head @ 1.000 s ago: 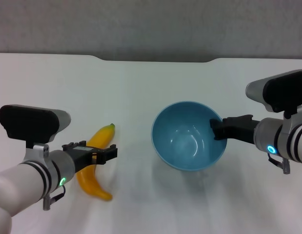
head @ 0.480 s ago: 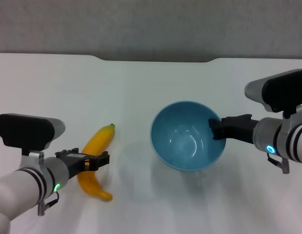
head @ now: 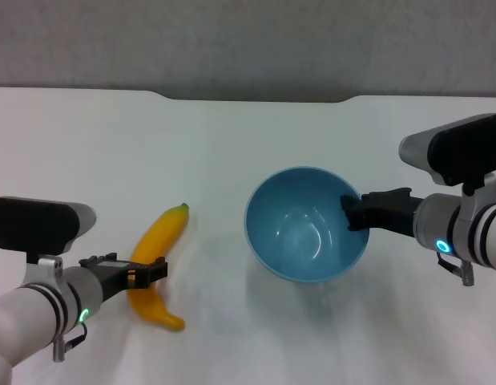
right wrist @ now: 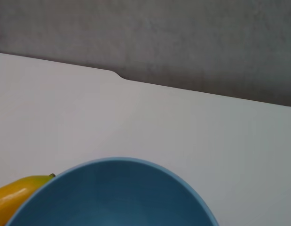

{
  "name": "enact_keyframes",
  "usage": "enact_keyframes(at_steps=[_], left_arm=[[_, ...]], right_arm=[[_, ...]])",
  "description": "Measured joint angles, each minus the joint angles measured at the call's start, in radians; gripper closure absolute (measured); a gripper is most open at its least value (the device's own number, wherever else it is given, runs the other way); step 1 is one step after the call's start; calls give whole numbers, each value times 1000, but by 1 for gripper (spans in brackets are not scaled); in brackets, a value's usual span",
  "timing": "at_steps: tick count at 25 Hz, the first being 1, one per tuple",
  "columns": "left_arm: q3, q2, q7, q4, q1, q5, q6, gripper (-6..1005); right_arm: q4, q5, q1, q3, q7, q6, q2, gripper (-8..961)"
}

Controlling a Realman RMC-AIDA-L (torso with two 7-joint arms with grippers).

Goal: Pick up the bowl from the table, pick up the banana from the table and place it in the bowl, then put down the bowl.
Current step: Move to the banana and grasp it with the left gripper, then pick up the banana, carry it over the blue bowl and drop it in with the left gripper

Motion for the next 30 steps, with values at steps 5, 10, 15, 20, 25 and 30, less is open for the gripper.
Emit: enact_keyframes(at_steps=[5, 10, 15, 20, 25, 30], left_arm=[[3, -1, -3, 13, -5, -1, 0, 108], [6, -2, -28, 55, -26, -4, 6, 109], [7, -2, -37, 60, -28, -4, 3, 109], [8, -2, -44, 59, -29, -4, 2, 149], [7, -2, -55, 55, -27, -4, 2, 188], [5, -1, -56, 53, -25, -4, 2, 386]], right_arm=[[0, 3, 0, 0, -3, 0, 1, 915], [0, 3, 0, 0, -4, 0, 1, 915], [1, 3, -8, 0, -4, 0, 1, 915], [2, 3, -11, 0, -4, 0, 1, 914], [2, 1, -12, 0, -4, -4, 1, 914], [1, 4, -12, -9, -4, -11, 1, 914]])
